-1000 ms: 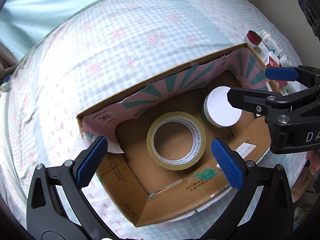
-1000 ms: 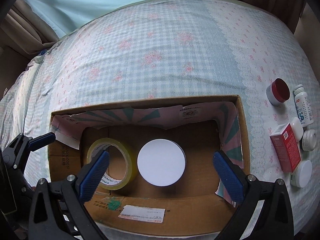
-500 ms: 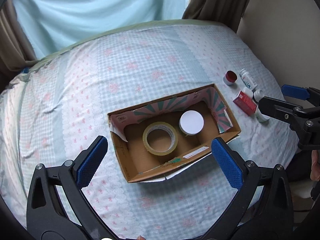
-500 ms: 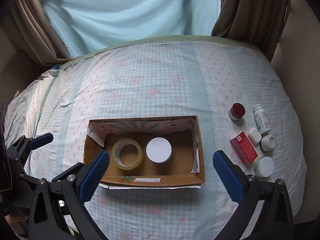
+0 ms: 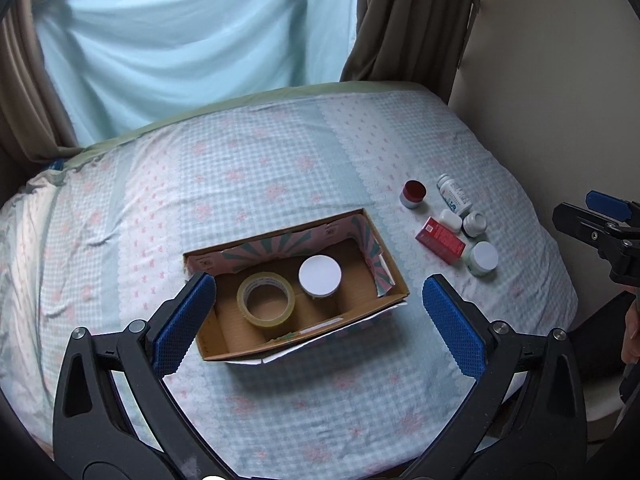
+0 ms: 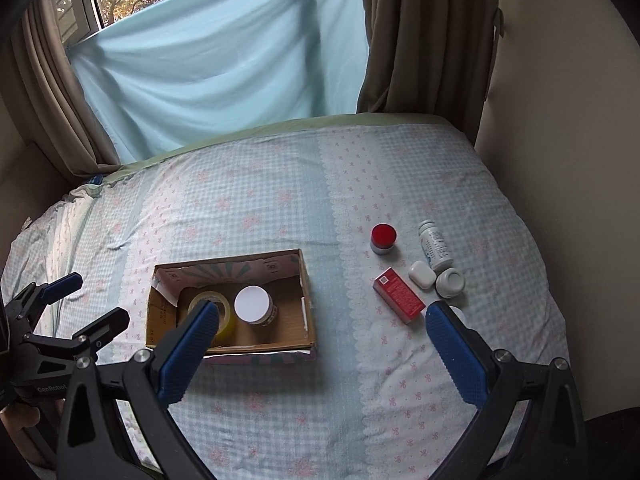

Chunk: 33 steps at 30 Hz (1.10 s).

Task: Organize rigid objects
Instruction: 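Withdraw both tools from the box toward the remaining items, then grasp the red carton with the left tool while the right tool grasps the white pill bottle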

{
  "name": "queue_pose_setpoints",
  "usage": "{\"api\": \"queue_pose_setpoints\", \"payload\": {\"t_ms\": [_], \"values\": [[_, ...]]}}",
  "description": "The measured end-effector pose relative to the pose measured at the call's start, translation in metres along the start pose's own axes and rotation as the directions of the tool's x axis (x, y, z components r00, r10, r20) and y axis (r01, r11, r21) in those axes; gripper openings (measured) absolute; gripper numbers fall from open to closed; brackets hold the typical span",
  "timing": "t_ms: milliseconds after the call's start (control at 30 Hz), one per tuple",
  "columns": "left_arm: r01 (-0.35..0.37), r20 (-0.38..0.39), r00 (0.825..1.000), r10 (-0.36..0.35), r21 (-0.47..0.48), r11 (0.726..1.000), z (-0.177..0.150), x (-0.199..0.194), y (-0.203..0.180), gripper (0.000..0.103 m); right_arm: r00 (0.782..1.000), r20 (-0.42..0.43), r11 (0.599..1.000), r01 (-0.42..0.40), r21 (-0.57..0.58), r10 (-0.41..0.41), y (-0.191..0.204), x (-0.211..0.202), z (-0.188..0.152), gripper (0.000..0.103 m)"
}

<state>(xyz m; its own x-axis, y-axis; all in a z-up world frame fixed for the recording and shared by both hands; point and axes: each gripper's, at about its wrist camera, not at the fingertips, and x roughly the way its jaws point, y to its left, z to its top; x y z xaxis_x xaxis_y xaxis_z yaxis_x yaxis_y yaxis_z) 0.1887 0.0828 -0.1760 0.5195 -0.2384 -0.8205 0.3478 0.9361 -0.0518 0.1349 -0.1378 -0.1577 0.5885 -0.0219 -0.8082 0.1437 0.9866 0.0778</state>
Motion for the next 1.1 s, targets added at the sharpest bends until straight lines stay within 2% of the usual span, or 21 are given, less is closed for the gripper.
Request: {"api": "queue_pose_setpoints", "payload": {"t_ms": [133,233,433,533,667,967,1100], "values": [[-0.032,0.015,0.999,0.033,-0.060,0.998,0.003,-0.001,-0.043,0.103,1.000,0.019,1.000,-0.006,-0.012,0.007,-0.052,-0.006,0.000,0.103],[-0.058,0.004,0.998,0.059,-0.137,0.989,0.005,0.004,-0.076,0.103,1.000,0.029,0.998,0.005,-0.066,-0.003,-0.091,-0.006,0.002,0.103],[-0.089,-0.026,0.996,0.085,-0.255,0.963,0.009,0.022,-0.139,0.103,0.999,0.037,0.991,-0.031,-0.131,0.036,-0.161,0.000,0.013,0.103],[-0.100,-0.029,0.995,0.095,-0.273,0.957,0.014,0.028,-0.164,0.103,0.997,0.036,0.991,-0.057,-0.125,0.062,-0.189,0.002,0.021,0.103],[-0.128,-0.053,0.992,0.118,-0.271,0.954,0.021,0.046,-0.190,0.103,0.997,0.028,0.991,-0.067,-0.118,0.071,-0.216,0.016,0.032,0.103],[-0.127,-0.126,0.988,0.089,-0.330,0.935,0.036,0.118,-0.226,0.103,0.994,-0.030,0.995,-0.101,-0.020,0.100,-0.257,0.068,0.056,0.103],[-0.133,-0.167,0.983,0.078,-0.348,0.928,0.039,0.158,-0.241,0.103,0.992,-0.070,0.994,-0.108,-0.031,0.105,-0.263,0.104,0.070,0.103]]}}
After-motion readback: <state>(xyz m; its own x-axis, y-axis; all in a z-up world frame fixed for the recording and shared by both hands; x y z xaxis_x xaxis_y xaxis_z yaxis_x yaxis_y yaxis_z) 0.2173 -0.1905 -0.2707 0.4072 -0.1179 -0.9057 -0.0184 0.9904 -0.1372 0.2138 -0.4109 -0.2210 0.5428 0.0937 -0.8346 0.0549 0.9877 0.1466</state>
